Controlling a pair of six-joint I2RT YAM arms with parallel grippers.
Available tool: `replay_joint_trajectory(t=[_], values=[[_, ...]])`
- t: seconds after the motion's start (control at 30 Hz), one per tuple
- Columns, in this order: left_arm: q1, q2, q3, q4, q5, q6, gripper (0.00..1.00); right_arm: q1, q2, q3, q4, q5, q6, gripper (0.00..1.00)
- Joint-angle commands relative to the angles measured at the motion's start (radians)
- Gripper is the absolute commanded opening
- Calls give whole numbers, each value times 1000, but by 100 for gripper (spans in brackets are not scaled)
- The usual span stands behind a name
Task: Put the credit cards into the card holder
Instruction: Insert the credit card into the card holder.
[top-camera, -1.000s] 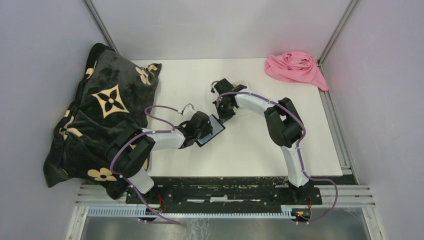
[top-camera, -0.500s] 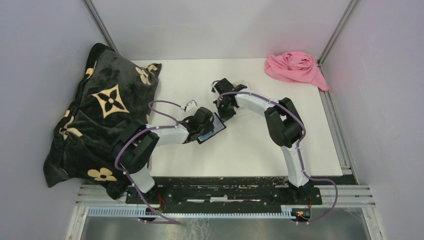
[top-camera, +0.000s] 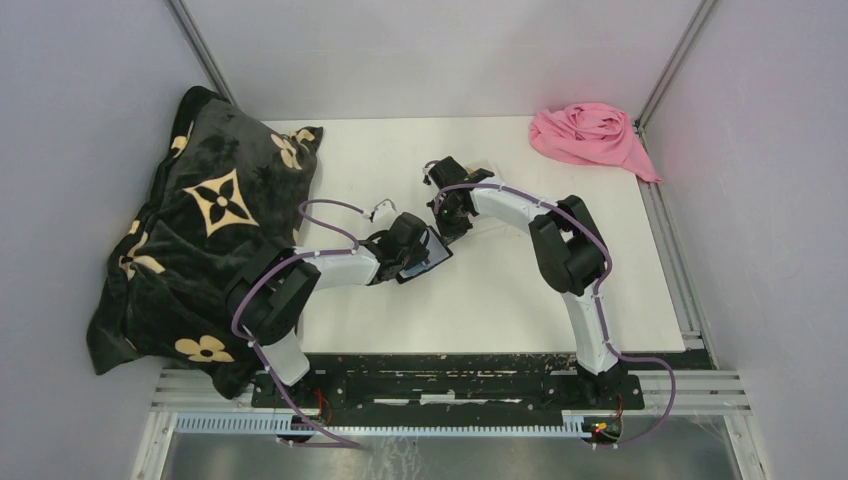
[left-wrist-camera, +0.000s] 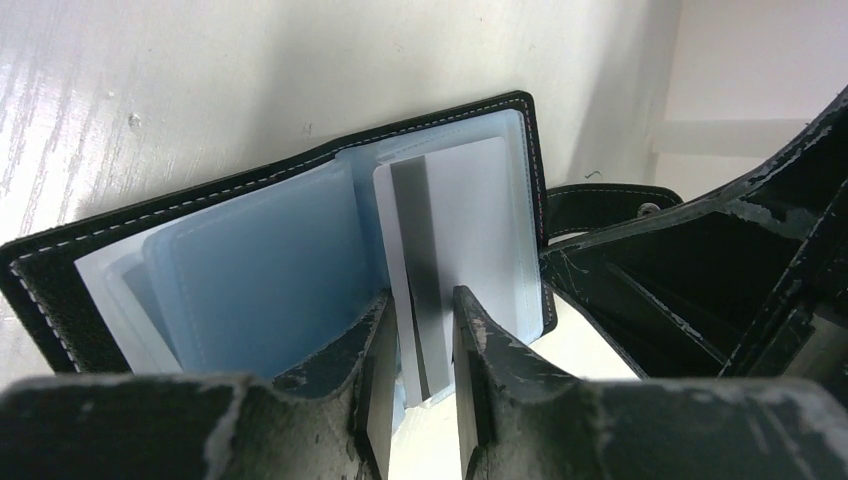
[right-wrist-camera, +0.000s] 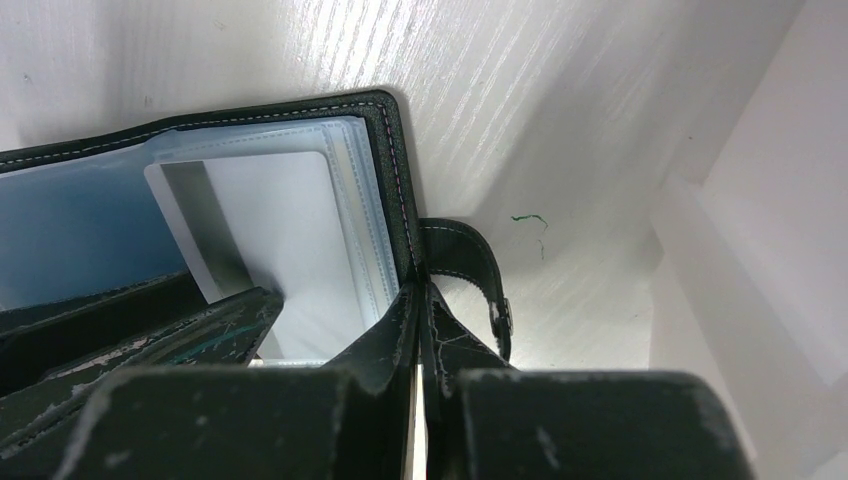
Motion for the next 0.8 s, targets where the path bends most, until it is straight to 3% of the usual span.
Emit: replay_joint_trajectory(t=[0.0,0.17,0.4,0.77], values=[[-8,72,18,1,85,2,19,52,17,-36,19,-63,14,5],[-8,72,26,-9,84,8,4,53,17,-35,16,-62,13,5],[-8,51,8,-28,69,-2,3,52,13,-36,18,-59,13,5],[-8,-13,9,-106,20,43,22,53,18,-29,18,-60,13,5]])
